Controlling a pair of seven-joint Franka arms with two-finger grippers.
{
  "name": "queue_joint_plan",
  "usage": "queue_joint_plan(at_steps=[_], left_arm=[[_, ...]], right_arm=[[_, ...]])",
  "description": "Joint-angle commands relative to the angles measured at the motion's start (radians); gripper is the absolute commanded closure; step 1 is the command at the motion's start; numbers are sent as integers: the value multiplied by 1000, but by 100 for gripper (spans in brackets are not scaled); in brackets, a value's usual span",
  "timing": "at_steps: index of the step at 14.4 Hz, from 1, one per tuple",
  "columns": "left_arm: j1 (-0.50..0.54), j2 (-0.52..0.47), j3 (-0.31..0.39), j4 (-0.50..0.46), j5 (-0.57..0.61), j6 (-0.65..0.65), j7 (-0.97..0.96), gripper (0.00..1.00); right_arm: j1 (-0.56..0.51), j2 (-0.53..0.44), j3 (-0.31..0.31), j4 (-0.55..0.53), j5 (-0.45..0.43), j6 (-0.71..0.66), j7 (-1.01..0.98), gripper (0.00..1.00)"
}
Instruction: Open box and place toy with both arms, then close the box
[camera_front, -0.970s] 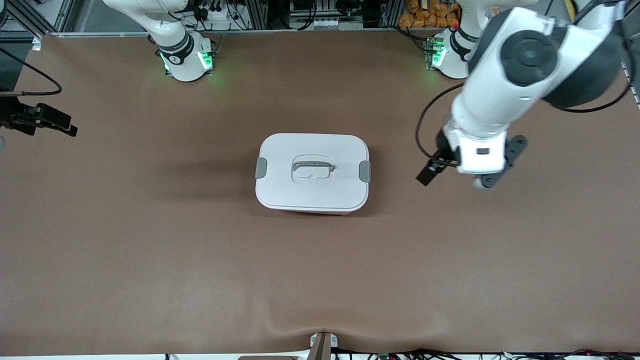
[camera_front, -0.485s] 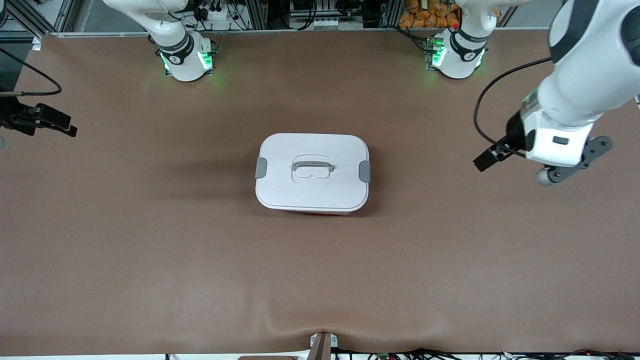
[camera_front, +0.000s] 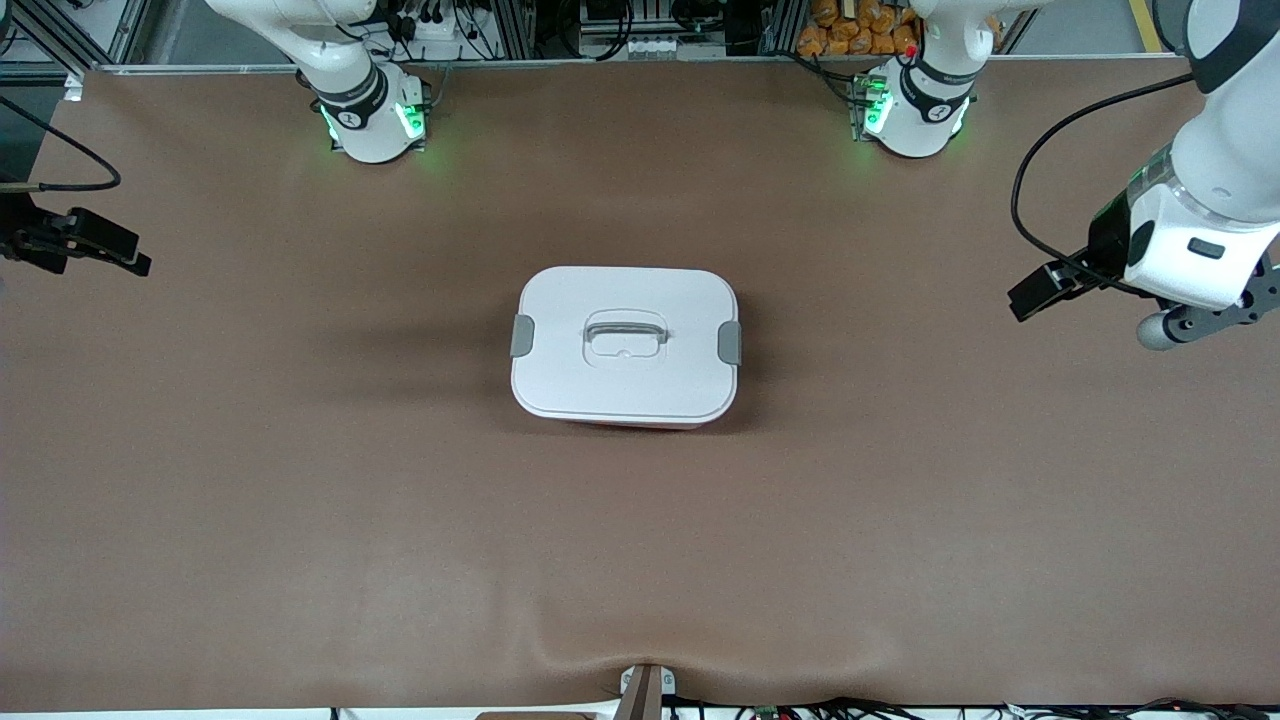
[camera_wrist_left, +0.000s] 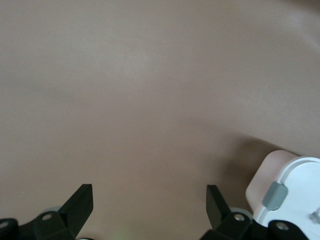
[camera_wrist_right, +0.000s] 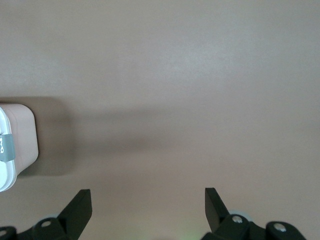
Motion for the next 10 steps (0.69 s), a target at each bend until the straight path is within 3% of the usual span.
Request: queue_joint_plan(at_steps=[1, 6, 10], left_arm=[[-86, -100, 140, -87, -40, 0, 117, 0], [-129, -220, 212, -209, -57, 0, 245, 0], [-173, -283, 255, -253, -59, -4, 308, 0]], right_arm=[[-16, 2, 9, 15, 10, -6, 1, 0], [-16, 3, 9, 15, 10, -8, 1, 0], [-16, 3, 9, 13, 10, -8, 1, 0]])
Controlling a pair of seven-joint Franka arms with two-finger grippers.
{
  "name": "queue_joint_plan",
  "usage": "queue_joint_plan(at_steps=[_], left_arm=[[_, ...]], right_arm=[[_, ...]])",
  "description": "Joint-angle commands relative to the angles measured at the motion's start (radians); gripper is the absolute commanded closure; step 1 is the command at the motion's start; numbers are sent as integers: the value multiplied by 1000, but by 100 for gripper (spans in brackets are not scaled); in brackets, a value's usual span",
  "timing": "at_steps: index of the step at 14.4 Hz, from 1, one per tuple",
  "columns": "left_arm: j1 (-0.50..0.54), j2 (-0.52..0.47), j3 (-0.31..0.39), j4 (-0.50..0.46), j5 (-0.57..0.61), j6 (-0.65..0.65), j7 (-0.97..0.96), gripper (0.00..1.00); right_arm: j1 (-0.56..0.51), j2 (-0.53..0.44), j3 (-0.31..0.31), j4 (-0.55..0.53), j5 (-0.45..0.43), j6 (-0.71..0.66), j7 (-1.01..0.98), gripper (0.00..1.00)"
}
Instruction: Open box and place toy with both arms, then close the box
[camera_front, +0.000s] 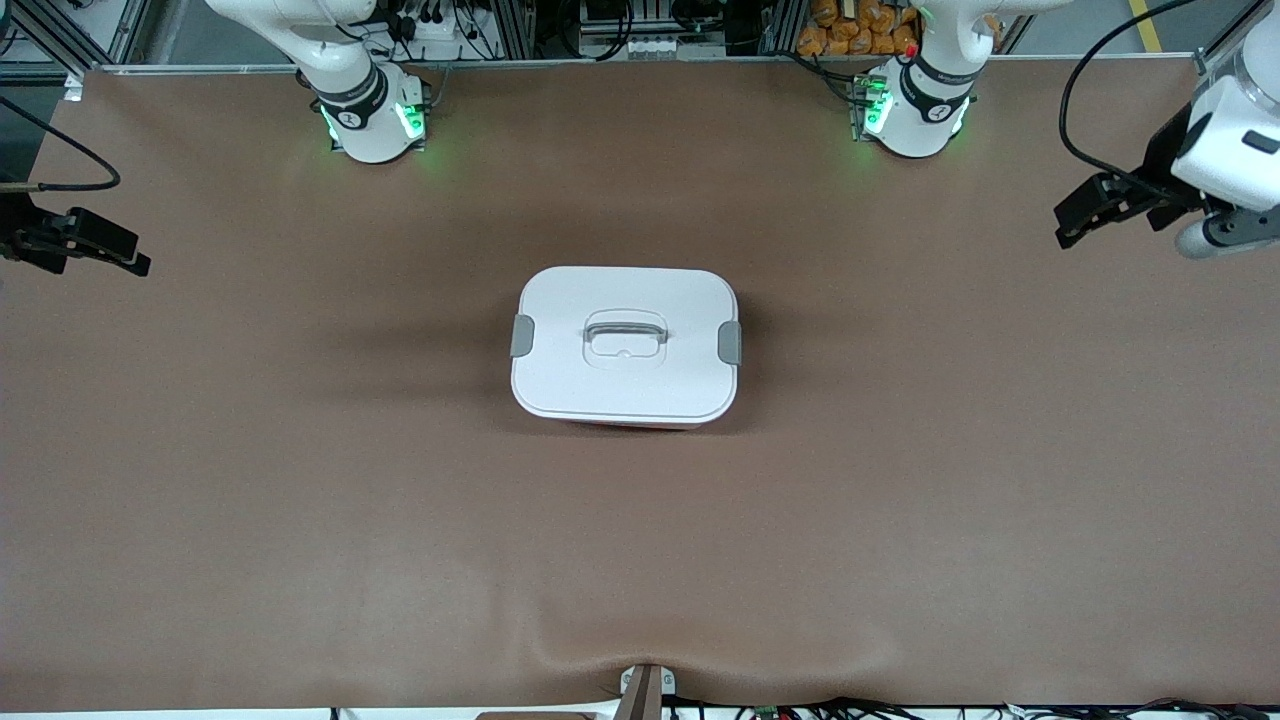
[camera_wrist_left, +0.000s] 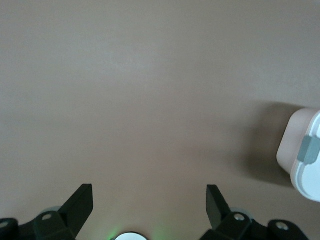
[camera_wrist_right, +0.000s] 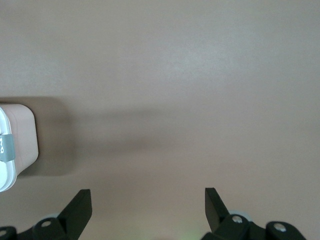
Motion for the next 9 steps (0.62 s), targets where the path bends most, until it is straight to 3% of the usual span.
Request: queue_joint_plan(at_steps=[1, 9], left_arm=[[-32, -65, 40, -54, -17, 2, 66, 0], [-14, -34, 43, -22, -43, 5, 167, 0]], right_arm=[[-16, 2, 9, 12, 10, -7, 1, 0], [-16, 3, 9, 12, 10, -14, 1, 0]])
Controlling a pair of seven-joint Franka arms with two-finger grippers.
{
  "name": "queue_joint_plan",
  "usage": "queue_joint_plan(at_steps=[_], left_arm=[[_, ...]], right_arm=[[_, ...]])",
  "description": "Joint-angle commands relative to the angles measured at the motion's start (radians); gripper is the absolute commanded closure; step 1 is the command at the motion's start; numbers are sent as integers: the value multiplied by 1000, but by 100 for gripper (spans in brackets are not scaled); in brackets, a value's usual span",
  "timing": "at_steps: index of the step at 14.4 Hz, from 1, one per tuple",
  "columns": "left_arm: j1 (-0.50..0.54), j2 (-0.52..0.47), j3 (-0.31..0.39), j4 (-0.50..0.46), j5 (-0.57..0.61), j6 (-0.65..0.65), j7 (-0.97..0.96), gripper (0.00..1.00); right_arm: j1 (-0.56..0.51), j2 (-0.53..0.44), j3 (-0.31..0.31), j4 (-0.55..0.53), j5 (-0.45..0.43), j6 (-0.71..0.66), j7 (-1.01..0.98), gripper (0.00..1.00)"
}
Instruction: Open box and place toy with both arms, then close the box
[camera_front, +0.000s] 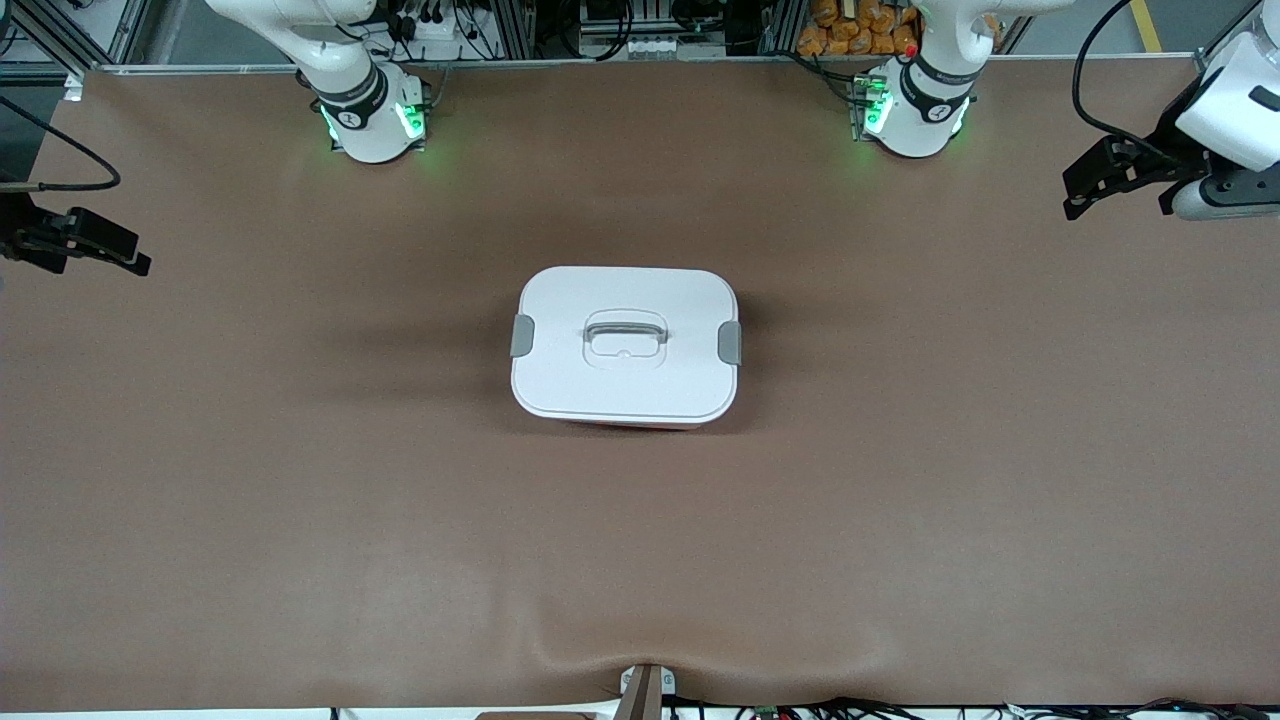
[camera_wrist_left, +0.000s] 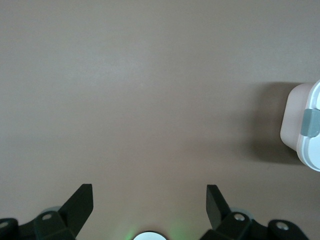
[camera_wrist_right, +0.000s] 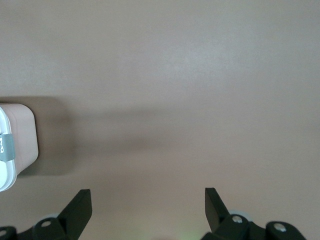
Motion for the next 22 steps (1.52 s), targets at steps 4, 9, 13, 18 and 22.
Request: queue_joint_plan(at_steps=[4, 9, 13, 18, 22], left_arm=[[1, 8, 4, 12, -24, 2, 23, 0], [12, 8, 4, 18, -44, -1, 23, 0], [12, 11, 4, 18, -42, -1, 24, 0], [12, 9, 4, 18, -42, -10, 24, 0], [11, 13, 4, 18, -42, -10, 23, 0]], right_arm=[[-16, 3, 10, 12, 10, -12, 1, 0], [-14, 2, 10, 12, 10, -12, 1, 0], [-14, 2, 10, 12, 10, -10, 1, 0], [-14, 3, 10, 12, 10, -10, 1, 0], [-16, 3, 10, 11, 10, -10, 1, 0]])
